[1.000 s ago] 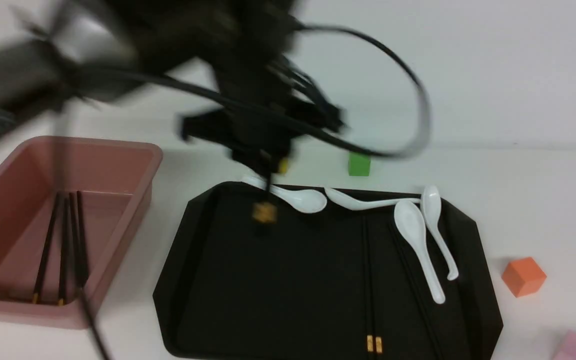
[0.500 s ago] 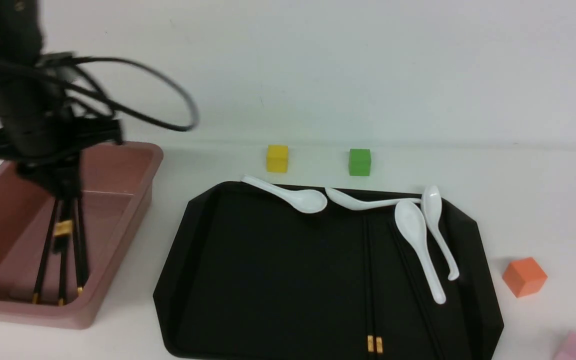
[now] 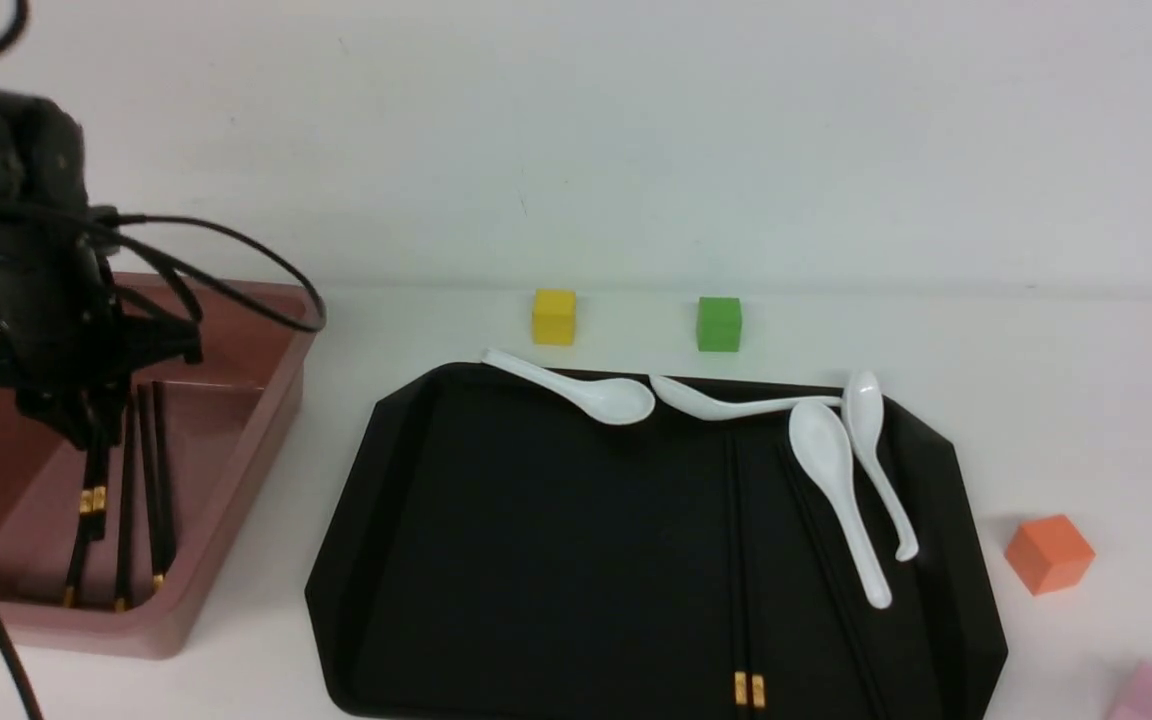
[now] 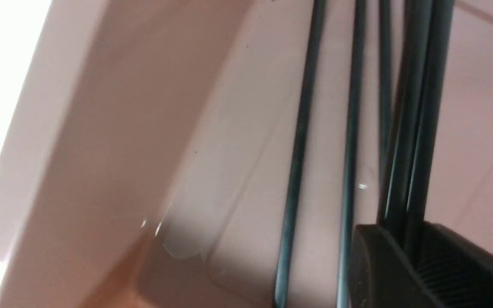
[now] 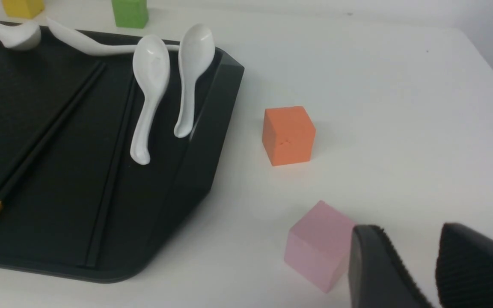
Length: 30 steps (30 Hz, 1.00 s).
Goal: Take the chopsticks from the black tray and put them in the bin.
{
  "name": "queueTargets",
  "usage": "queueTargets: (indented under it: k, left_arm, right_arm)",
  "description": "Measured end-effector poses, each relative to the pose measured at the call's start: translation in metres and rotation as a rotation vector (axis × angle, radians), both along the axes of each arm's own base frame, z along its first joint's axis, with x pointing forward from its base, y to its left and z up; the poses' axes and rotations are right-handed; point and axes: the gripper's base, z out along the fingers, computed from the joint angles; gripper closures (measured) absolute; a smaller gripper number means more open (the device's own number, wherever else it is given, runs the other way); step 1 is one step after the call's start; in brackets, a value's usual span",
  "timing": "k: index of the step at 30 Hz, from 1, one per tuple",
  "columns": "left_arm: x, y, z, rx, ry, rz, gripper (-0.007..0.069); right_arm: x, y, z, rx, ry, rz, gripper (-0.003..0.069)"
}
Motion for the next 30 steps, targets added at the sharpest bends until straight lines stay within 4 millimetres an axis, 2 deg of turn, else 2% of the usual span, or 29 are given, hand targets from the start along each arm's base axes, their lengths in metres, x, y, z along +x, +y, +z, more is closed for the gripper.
queueTargets:
  k: [2,7,12,13,15,17,21,23,26,30]
  left_arm:
    - [0.002,0.0,-0.002,0.0,-0.005,-0.003,0.0466]
    - [0.004,0.0,-0.004,0.005,-0.015,-0.007,0.0339]
    - [0.006,0.001,0.018,0.01,-0.015,0.01,0.0324]
    - [0.006,0.001,0.031,0.013,-0.008,0.021,0.0348]
    - [0.005,0.002,0.045,0.015,-0.005,0.032,0.0393]
    - [0.006,0.001,0.071,0.007,-0.064,0.038,0.0481]
    - [-0.004,-0.006,0.105,-0.067,-0.147,0.014,0.063]
    - [-0.013,-0.011,0.121,-0.118,-0.18,-0.014,0.0637]
    - [-0.035,-0.027,0.157,-0.254,-0.255,-0.115,0.0637]
    - [-0.06,-0.038,0.189,-0.347,-0.342,-0.202,0.0637]
  right_arm:
    - [0.0,0.0,0.0,0.0,0.0,0.0,0.0419]
    - [0.0,0.0,0.0,0.0,0.0,0.0,0.0419]
    - [0.0,0.0,0.0,0.0,0.0,0.0,0.0419]
    - [0.0,0.0,0.0,0.0,0.0,0.0,0.0419]
    - [0.0,0.0,0.0,0.0,0.0,0.0,0.0419]
    - [0.0,0.0,0.0,0.0,0.0,0.0,0.0419]
    - [0.0,0.0,0.0,0.0,0.0,0.0,0.0419]
    - [0.0,0.0,0.0,0.0,0.0,0.0,0.0419]
    - [0.0,0.0,0.0,0.0,0.0,0.0,0.0419]
    - [0.0,0.0,0.0,0.0,0.0,0.0,0.0419]
